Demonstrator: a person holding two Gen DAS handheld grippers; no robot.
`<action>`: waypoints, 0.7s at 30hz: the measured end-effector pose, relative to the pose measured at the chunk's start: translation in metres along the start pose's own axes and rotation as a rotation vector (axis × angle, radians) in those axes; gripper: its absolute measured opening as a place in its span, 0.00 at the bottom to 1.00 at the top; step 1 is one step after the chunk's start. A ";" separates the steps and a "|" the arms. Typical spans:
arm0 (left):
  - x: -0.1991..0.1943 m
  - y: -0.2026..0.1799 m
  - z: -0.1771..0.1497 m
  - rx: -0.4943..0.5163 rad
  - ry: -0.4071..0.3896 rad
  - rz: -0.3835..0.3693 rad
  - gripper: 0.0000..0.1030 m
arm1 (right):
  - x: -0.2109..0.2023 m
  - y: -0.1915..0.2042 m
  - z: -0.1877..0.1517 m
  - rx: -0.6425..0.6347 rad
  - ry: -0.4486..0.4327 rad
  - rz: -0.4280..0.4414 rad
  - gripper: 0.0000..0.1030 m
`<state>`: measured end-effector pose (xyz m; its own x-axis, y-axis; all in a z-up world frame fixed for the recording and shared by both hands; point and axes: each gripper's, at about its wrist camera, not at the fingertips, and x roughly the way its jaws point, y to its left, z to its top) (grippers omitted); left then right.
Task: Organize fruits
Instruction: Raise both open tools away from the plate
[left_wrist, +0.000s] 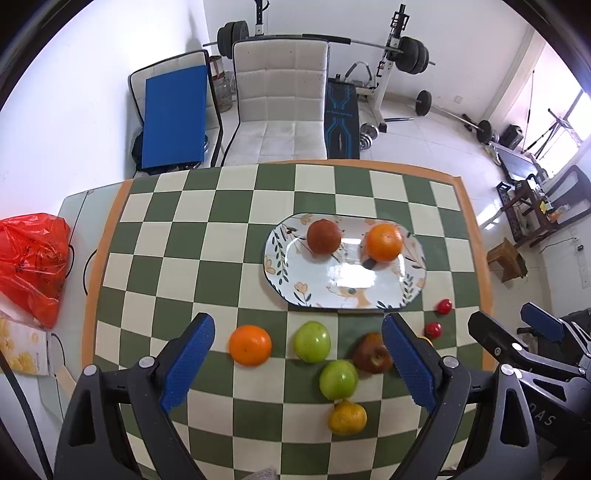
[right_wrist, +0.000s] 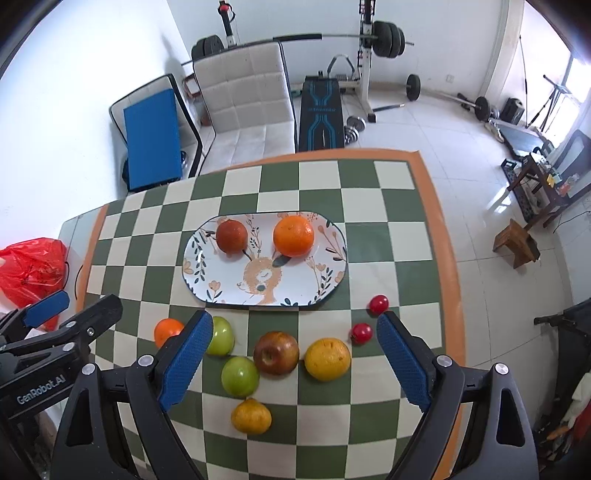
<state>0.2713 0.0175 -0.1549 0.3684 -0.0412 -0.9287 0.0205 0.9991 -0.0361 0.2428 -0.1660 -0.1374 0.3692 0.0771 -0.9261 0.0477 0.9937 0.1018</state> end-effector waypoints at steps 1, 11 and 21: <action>-0.005 -0.001 -0.003 0.002 -0.008 -0.002 0.90 | -0.007 0.000 -0.003 0.001 -0.008 0.001 0.90; -0.043 -0.010 -0.021 0.023 -0.063 -0.019 0.90 | -0.053 -0.006 -0.027 0.031 -0.062 0.021 0.90; -0.006 0.011 -0.024 -0.017 0.018 0.067 0.97 | 0.012 -0.048 -0.033 0.166 0.067 0.079 0.90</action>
<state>0.2470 0.0286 -0.1581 0.3516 0.0260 -0.9358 -0.0193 0.9996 0.0205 0.2141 -0.2101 -0.1656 0.3159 0.1652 -0.9343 0.1751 0.9577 0.2286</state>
